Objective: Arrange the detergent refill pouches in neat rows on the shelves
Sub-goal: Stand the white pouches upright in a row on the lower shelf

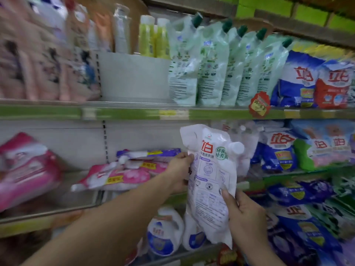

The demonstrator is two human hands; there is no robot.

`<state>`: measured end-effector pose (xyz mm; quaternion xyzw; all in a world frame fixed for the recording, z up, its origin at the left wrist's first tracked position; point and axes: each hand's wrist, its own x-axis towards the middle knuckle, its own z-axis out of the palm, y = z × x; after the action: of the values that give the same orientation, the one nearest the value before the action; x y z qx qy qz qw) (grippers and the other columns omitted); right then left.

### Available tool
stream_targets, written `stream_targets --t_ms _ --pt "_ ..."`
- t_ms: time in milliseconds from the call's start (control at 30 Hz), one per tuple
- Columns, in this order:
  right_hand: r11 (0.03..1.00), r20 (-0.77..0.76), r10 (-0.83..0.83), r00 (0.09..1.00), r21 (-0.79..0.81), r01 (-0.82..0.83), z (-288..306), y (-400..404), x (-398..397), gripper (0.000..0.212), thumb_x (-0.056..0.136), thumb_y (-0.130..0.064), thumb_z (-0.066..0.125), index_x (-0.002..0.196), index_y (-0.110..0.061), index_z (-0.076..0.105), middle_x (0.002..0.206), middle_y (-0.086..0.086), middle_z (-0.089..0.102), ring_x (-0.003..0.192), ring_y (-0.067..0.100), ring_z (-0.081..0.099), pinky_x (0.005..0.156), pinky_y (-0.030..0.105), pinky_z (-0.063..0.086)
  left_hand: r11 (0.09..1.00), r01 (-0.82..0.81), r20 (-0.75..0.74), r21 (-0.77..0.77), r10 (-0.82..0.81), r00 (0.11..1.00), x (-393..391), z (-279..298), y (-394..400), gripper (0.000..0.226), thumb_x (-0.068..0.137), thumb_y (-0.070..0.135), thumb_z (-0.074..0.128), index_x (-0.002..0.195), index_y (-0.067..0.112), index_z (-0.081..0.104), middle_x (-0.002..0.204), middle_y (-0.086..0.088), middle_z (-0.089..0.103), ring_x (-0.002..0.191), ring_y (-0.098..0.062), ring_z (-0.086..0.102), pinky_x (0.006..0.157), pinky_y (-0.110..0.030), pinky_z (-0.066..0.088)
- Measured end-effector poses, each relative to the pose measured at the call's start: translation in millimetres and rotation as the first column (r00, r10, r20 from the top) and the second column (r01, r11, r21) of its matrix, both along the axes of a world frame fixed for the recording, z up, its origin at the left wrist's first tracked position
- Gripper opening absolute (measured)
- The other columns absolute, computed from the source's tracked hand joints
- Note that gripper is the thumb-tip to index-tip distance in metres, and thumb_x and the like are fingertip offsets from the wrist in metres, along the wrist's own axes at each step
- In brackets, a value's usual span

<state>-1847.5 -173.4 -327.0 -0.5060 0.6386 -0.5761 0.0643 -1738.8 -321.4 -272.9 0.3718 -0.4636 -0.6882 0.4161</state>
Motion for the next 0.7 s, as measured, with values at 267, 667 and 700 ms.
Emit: stream_targets --t_ms 267,667,700 --pt "0.977 0.051 0.203 0.978 0.061 -0.206 -9 -12 141 0.016 0.088 -0.034 0.062 0.091 -0.025 0.075 0.068 -0.016 0.070 0.072 -0.002 0.066 0.059 0.014 0.049 0.980 -0.198 0.143 -0.014 0.198 0.970 172 -4 12 0.017 0.099 0.024 0.050 0.094 0.014 0.063 0.076 -0.002 0.070 0.063 -0.019 0.062 0.050 -0.025 0.048" --pt "0.949 0.035 0.316 0.948 0.007 -0.317 -14 -103 319 0.019 0.093 -0.029 0.058 0.100 -0.019 0.072 0.091 -0.009 0.073 0.078 -0.003 0.062 0.060 0.004 0.041 0.914 -0.380 0.223 -0.144 0.404 0.887 341 -9 -74 0.015 0.097 0.017 0.053 0.089 0.005 0.058 0.060 -0.008 0.060 0.027 -0.009 0.045 0.030 -0.016 0.033" --pt "0.948 0.041 0.317 0.947 0.000 -0.318 -16 -113 331 0.020 0.093 -0.029 0.057 0.102 -0.019 0.072 0.094 -0.009 0.073 0.081 -0.001 0.064 0.064 0.005 0.043 0.914 -0.377 0.221 -0.149 0.403 0.888 349 -9 -83 0.015 0.097 0.016 0.053 0.091 0.003 0.058 0.060 -0.009 0.063 0.028 -0.009 0.048 0.030 -0.016 0.034"
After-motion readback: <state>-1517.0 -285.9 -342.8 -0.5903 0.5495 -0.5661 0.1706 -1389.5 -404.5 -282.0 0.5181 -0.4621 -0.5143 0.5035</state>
